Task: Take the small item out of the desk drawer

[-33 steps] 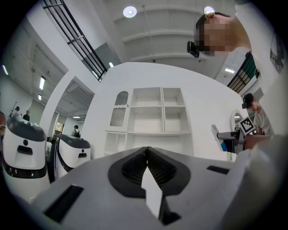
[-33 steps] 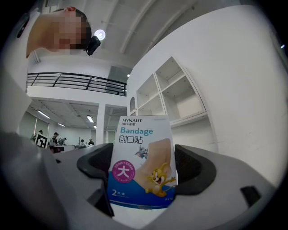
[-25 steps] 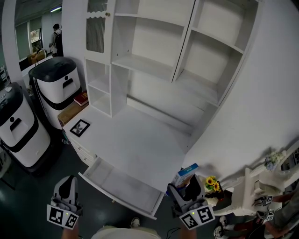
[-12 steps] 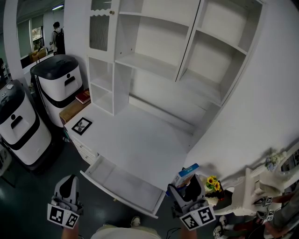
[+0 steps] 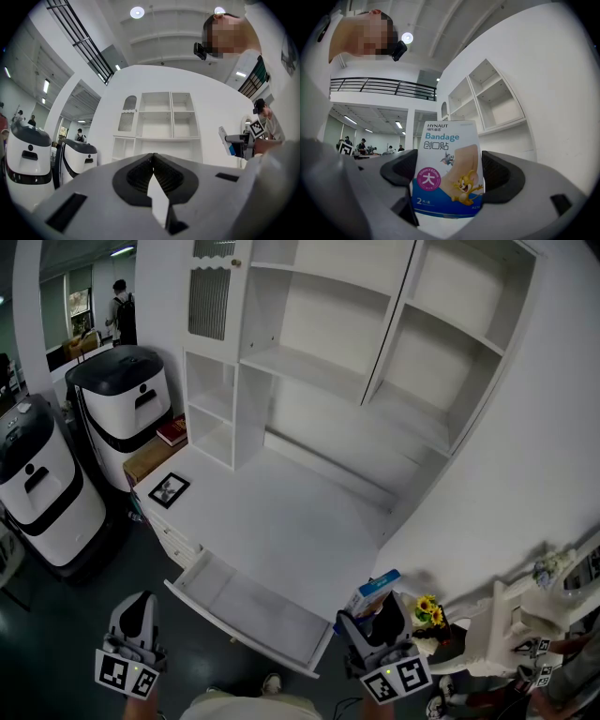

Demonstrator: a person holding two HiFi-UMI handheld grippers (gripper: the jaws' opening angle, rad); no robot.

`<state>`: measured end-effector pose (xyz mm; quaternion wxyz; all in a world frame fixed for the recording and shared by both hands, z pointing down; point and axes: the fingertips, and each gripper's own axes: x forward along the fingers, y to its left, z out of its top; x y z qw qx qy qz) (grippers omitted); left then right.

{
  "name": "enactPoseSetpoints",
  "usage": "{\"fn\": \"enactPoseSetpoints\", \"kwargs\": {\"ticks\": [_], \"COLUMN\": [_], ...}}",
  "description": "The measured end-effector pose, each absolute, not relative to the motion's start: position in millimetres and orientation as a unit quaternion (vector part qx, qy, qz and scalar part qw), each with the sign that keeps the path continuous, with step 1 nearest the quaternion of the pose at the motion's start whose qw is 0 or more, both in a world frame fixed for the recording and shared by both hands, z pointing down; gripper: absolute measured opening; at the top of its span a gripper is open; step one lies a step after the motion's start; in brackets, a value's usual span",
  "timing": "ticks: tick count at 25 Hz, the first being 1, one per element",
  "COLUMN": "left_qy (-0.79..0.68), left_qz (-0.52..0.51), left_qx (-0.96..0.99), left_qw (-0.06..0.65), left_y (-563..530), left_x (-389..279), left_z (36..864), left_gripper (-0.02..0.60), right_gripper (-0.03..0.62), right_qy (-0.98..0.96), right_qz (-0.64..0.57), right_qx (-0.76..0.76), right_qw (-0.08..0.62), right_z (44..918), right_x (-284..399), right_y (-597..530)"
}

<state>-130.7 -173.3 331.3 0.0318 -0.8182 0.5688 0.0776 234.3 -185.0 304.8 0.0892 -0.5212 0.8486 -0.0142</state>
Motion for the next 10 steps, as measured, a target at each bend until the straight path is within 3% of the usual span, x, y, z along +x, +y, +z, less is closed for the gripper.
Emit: {"fn": "enactPoseSetpoints", "kwargs": {"ticks": [10], "left_qy": [0.575], "left_qz": [0.08], "left_qx": [-0.813], "left_qw": [0.035], "left_y": [-165.6], "left_x": [-141.0], "left_z": [326.9], "left_gripper": [0.015], "right_gripper": [0.442], "right_qy": [0.852], "right_qz": [-0.011], "right_qx": [-0.515], "right_qw": [0.092], "right_z": [300.4], "right_x": [223.5], "right_y": [-183.3]}}
